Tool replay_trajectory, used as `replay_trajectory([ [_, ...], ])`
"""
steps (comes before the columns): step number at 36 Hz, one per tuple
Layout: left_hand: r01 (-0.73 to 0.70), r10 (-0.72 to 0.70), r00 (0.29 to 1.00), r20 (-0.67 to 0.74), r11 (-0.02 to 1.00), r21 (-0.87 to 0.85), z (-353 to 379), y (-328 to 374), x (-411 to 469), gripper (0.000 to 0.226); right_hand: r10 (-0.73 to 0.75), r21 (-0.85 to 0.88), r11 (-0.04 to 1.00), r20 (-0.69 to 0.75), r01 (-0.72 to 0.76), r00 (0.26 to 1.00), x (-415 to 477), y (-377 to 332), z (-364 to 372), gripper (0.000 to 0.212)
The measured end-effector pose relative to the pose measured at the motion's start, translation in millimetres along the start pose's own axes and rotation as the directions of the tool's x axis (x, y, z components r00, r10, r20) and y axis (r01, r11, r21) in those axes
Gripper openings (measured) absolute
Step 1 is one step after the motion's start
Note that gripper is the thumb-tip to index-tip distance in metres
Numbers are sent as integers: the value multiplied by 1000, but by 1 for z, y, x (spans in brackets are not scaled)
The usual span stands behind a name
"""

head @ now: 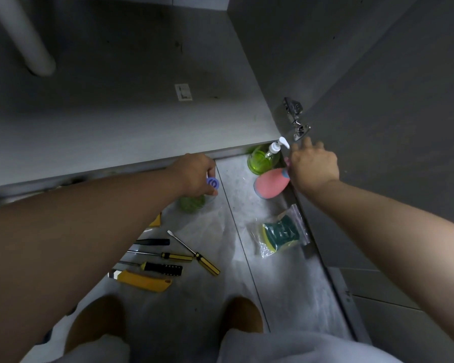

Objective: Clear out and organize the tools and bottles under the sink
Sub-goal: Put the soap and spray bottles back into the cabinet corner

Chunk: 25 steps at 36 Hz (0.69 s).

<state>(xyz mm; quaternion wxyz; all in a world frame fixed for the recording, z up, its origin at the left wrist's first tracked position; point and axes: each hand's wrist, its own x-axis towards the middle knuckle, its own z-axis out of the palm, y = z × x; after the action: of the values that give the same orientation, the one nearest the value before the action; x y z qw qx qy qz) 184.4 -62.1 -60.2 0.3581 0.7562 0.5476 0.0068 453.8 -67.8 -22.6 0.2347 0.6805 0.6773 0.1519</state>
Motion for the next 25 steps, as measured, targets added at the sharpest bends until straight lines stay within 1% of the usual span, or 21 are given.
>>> replay_trajectory([
  [2, -1, 1, 1000, -13, 1000, -15, 0, -1, -1, 34, -95, 120, 987, -81, 104, 992, -7, -5, -6, 33],
  [3, 1, -2, 1000, -25, 1000, -27, 1, -2, -2, 32, -168, 232, 955, -85, 183, 982, -10, -11, -8, 37],
  [4, 9, -11, 999, -39, 999, -46, 2, -3, -2, 31, -247, 372, 893, -60, 252, 967, -14, -19, -11, 42],
  [5, 22, -25, 998, -50, 997, -69, 3, -4, -2, 31, -320, 521, 806, -15, 281, 947, -19, -29, -13, 48],
  [6, 36, -42, 997, -58, 995, -97, 4, -4, -1, 31, -382, 652, 707, 26, 274, 924, -25, -40, -14, 56],
  [7, 47, -56, 996, -67, 991, -125, 5, -5, 0, 30, -419, 743, 619, 40, 253, 907, -29, -51, -14, 63],
  [9, 55, -73, 993, -95, 982, -179, 7, -4, 1, 28, -407, 835, 508, 15, 212, 913, -35, -73, -11, 69],
  [10, 52, -77, 991, -111, 977, -205, 7, -2, 2, 27, -381, 863, 462, -15, 204, 925, -37, -82, -10, 68],
  [12, 39, -78, 987, -144, 966, -257, 9, 1, 5, 27, -313, 899, 377, -103, 222, 944, -35, -97, -9, 56],
  [13, 33, -80, 984, -158, 959, -282, 10, 3, 6, 28, -265, 907, 353, -138, 230, 954, -33, -102, -8, 49],
  [14, 29, -85, 982, -169, 952, -306, 11, 5, 8, 28, -214, 909, 349, -159, 227, 964, -30, -104, -7, 43],
  [16, 25, -96, 978, -187, 936, -352, 11, 7, 10, 28, -151, 898, 381, -174, 220, 973, -22, -105, -6, 32],
  [19, 8, -109, 969, -221, 909, -416, 13, 6, 14, 20, -135, 866, 448, -181, 223, 974, -11, -101, -3, 21],
  [21, -18, -108, 959, -261, 898, -439, 14, 5, 17, 8, -108, 850, 491, -157, 190, 982, -2, -95, 1, 20],
  [22, -33, -101, 957, -273, 894, -447, 14, 4, 18, 6, -87, 843, 515, -130, 156, 988, 3, -91, 3, 20],
  [25, -42, -86, 960, -265, 895, -445, 18, 1, 19, 10, -20, 810, 585, -39, 44, 999, 20, -77, 11, 22],
])
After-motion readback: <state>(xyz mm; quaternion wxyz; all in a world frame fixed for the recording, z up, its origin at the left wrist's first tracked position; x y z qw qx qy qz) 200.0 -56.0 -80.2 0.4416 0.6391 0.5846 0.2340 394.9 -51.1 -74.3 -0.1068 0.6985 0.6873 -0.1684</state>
